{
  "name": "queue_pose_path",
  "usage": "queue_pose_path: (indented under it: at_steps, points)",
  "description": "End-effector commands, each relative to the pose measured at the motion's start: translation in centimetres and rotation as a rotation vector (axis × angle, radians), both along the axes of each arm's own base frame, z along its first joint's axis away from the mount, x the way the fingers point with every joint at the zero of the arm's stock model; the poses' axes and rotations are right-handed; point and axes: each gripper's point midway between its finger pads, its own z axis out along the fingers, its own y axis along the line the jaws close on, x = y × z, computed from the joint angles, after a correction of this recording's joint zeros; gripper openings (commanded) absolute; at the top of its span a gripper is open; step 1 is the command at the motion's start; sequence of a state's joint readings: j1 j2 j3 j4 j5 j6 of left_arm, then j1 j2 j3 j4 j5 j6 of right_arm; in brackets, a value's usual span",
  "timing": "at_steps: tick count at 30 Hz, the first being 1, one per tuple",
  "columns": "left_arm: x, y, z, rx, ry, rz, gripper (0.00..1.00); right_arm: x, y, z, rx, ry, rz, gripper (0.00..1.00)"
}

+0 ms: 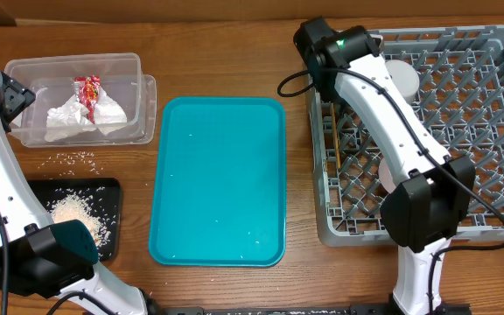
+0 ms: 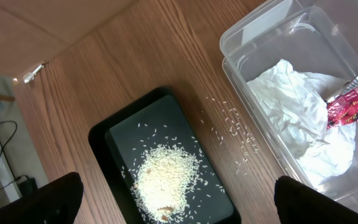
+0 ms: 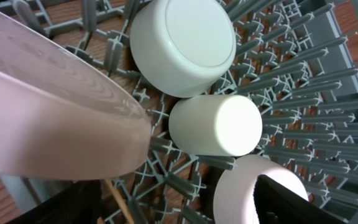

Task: Sort waste into correct bins and load items into the dishwasher
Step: 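Carry the plate right over the dish rack's top left area, then lower the plate upright into the rack slots beside the chopsticks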

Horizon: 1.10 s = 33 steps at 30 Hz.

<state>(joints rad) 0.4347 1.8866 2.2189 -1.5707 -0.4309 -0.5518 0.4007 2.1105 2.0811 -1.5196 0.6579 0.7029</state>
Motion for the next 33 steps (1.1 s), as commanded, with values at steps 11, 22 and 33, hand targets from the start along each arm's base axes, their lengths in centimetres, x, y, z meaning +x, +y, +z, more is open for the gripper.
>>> queue_pose_path:
  at_steps: [11,22,33]
  points:
    - [-0.4,0.0,1.1,0.015,-0.034,0.02,1.0,1.3,3.3,9.9,0.27,-0.266,0.143,0.73]
    - [-0.4,0.0,1.1,0.015,-0.034,0.02,1.0,1.6,11.6,8.4,0.34,-0.055,0.984,1.0]
    - [-0.4,0.0,1.1,0.015,-0.034,0.02,1.0,3.6,7.7,6.0,0.158,0.021,0.894,0.97]
